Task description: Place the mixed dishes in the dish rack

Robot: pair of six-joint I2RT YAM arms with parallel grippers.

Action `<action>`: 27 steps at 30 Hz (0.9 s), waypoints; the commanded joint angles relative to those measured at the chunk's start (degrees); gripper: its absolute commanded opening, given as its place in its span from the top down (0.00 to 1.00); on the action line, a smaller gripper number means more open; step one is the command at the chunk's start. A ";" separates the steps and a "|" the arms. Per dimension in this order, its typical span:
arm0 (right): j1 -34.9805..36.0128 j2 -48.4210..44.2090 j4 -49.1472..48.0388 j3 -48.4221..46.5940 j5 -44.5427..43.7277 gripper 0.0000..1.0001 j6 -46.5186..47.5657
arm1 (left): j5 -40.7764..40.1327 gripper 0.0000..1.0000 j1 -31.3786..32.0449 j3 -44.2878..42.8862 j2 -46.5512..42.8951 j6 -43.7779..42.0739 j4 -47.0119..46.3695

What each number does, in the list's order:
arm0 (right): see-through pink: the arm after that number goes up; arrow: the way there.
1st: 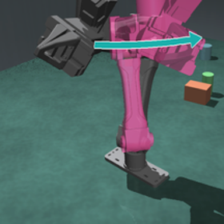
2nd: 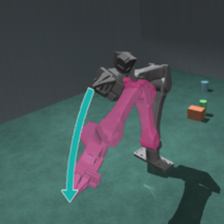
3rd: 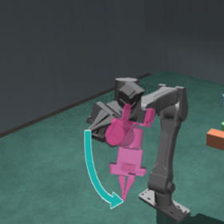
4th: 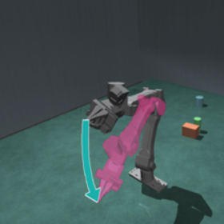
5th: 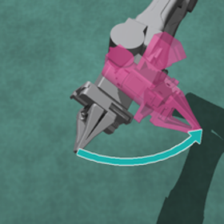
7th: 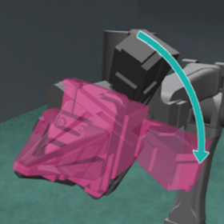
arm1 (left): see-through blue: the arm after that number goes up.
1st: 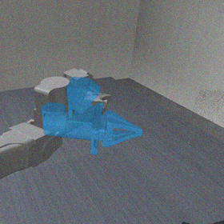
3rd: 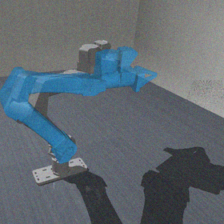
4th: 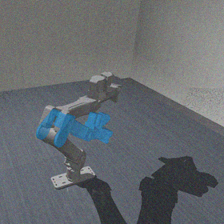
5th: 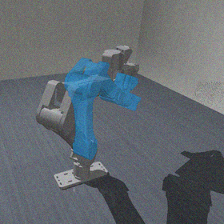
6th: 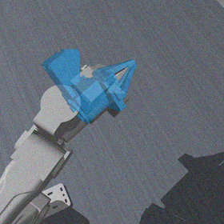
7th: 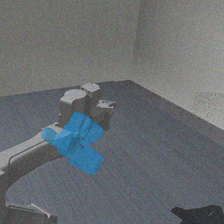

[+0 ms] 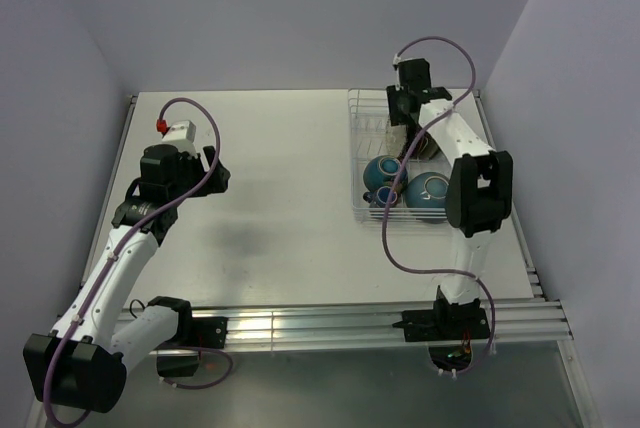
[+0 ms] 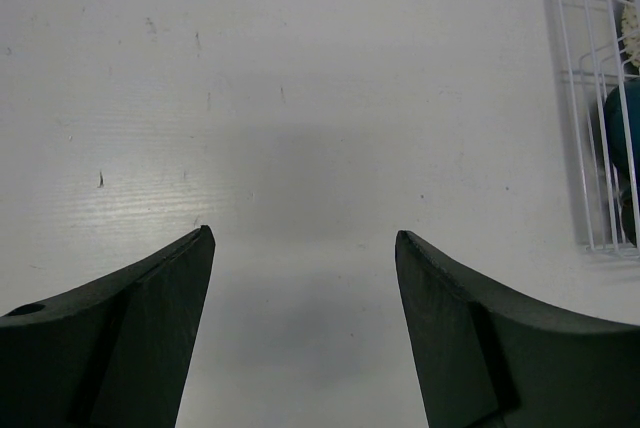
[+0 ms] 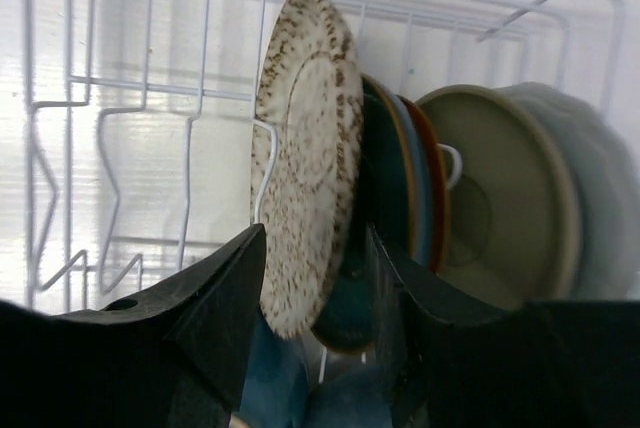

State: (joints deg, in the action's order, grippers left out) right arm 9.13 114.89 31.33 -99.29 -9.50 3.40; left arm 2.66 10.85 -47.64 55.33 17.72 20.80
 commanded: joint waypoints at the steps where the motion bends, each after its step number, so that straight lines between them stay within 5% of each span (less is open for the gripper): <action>1: 0.37 -9.85 -0.83 -0.38 -0.26 0.47 1.43 | -0.90 0.21 0.13 -0.35 -0.66 -0.75 -1.64; 6: 0.37 -18.45 -0.13 2.85 -0.53 0.45 2.49 | -1.42 0.21 0.13 -0.35 -1.54 -0.66 -1.55; 11: -1.03 -29.70 -0.91 12.07 6.05 0.28 5.30 | -1.60 0.21 0.13 -0.18 -2.95 -0.66 -1.72; 16: -9.11 -46.66 -2.15 27.55 34.30 0.16 7.41 | 0.50 0.18 0.13 0.35 -4.70 -0.84 -3.04; 18: -13.67 -54.11 -3.90 33.85 38.22 0.07 7.41 | -0.01 0.16 0.13 0.35 -5.05 -0.67 -2.96; 19: -14.57 -56.94 -5.13 35.90 38.76 0.00 6.63 | -0.02 0.15 0.13 0.35 -5.23 -0.58 -2.96; 24: -15.98 -72.66 -13.13 49.59 30.00 0.00 1.37 | -1.51 0.01 0.13 1.32 -6.81 0.04 -3.92; 27: -16.07 -78.23 -16.03 54.19 24.89 0.00 -1.37 | -1.95 0.01 0.13 1.49 -7.08 0.04 -3.92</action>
State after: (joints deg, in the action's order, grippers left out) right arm -6.59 40.27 22.26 -48.51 19.99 6.13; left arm 1.58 10.85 -46.52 49.65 17.82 19.51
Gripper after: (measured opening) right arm 0.996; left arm 0.988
